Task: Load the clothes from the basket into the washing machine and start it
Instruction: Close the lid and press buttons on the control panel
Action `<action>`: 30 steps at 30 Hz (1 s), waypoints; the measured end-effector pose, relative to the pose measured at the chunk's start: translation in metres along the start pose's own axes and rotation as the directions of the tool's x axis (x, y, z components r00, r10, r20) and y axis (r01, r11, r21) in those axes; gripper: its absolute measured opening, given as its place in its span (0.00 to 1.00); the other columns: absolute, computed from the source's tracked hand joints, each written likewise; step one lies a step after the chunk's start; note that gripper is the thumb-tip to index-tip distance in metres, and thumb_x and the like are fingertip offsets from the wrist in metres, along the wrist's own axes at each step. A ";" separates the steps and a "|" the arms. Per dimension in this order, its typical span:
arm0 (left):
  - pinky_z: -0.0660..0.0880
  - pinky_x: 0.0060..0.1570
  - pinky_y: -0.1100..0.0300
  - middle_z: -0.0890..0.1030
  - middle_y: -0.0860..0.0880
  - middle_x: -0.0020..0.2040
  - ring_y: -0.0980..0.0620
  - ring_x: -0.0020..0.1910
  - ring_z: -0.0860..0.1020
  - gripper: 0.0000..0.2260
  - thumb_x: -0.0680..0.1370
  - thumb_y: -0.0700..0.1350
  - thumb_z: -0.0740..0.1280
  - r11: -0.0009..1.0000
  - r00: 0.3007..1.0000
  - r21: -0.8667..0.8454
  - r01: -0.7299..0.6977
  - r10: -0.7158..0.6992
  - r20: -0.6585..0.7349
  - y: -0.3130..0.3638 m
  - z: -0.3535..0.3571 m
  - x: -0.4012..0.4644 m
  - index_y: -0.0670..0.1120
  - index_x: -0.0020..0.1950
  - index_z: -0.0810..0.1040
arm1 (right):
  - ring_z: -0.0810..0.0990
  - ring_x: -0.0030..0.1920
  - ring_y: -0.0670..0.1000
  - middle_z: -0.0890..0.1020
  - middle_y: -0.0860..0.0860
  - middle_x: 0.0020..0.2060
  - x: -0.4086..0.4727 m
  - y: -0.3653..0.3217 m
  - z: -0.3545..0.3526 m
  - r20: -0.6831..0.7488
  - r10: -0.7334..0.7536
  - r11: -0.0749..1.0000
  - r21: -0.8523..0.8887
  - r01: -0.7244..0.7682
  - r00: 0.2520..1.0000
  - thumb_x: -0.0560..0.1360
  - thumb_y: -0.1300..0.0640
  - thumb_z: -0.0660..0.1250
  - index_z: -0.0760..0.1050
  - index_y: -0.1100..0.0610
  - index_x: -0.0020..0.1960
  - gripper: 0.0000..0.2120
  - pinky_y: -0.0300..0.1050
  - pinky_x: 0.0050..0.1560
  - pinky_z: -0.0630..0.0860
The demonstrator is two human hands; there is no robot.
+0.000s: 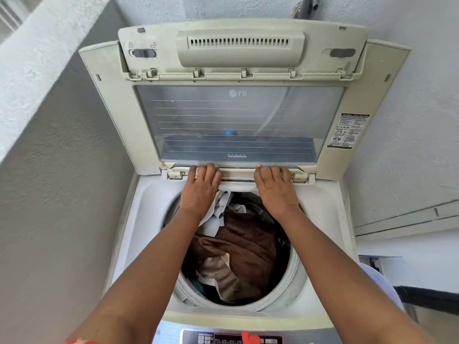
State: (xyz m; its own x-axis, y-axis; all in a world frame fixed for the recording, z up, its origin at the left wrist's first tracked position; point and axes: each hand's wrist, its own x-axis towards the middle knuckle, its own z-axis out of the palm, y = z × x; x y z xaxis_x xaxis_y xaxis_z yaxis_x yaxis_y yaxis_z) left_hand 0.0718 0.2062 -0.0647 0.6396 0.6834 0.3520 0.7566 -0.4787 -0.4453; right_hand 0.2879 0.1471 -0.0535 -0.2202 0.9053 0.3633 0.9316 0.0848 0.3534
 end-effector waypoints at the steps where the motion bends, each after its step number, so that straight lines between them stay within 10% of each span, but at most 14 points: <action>1: 0.66 0.60 0.48 0.67 0.42 0.57 0.44 0.50 0.67 0.24 0.72 0.48 0.73 1.000 1.000 0.001 -0.004 0.004 -0.020 0.000 0.002 0.001 0.42 0.61 0.67 | 0.65 0.48 0.57 0.64 0.55 0.50 0.002 0.000 0.001 -0.034 -0.003 1.000 -0.011 0.003 0.999 0.63 0.61 0.73 0.65 0.61 0.62 0.31 0.54 0.56 0.63; 7: 0.66 0.56 0.50 0.66 0.42 0.55 0.44 0.49 0.67 0.29 0.69 0.55 0.76 1.000 1.000 -0.017 -0.005 0.004 -0.026 0.003 0.006 0.001 0.41 0.60 0.67 | 0.67 0.50 0.56 0.66 0.54 0.49 0.004 -0.002 0.009 -0.148 -0.048 0.996 -0.086 0.036 0.988 0.69 0.64 0.62 0.68 0.57 0.54 0.14 0.50 0.57 0.64; 19: 0.67 0.53 0.50 0.68 0.45 0.48 0.47 0.44 0.73 0.24 0.71 0.58 0.73 0.994 0.996 0.063 -0.087 0.086 0.006 0.004 -0.014 0.013 0.44 0.53 0.66 | 0.64 0.46 0.55 0.64 0.53 0.47 0.016 -0.003 -0.007 -0.034 -0.035 0.999 -0.032 0.034 0.999 0.64 0.62 0.70 0.65 0.55 0.52 0.21 0.50 0.55 0.62; 22: 0.68 0.59 0.47 0.76 0.47 0.50 0.47 0.47 0.76 0.29 0.72 0.68 0.68 1.000 1.000 0.002 -0.005 0.005 0.029 0.003 -0.026 0.016 0.44 0.55 0.70 | 0.67 0.49 0.55 0.71 0.53 0.48 0.021 -0.004 -0.023 0.046 0.104 0.990 0.089 -0.108 0.994 0.65 0.46 0.77 0.71 0.55 0.52 0.23 0.52 0.55 0.62; 30: 0.67 0.65 0.43 0.79 0.42 0.64 0.42 0.65 0.70 0.17 0.81 0.54 0.62 0.946 0.867 -0.281 0.160 -0.271 -0.419 -0.040 -0.113 0.078 0.44 0.63 0.77 | 0.63 0.72 0.57 0.70 0.52 0.67 0.097 0.035 -0.130 -0.394 0.386 0.890 0.397 -0.224 0.834 0.78 0.43 0.63 0.76 0.50 0.62 0.17 0.62 0.70 0.54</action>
State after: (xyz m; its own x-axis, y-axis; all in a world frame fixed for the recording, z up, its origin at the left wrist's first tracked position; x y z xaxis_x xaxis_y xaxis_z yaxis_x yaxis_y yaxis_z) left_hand 0.1066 0.2161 0.0735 0.4066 0.4910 0.7705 0.8563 -0.4989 -0.1339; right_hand 0.2615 0.1837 0.1055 0.0621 0.6237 0.7792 0.9933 0.0376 -0.1093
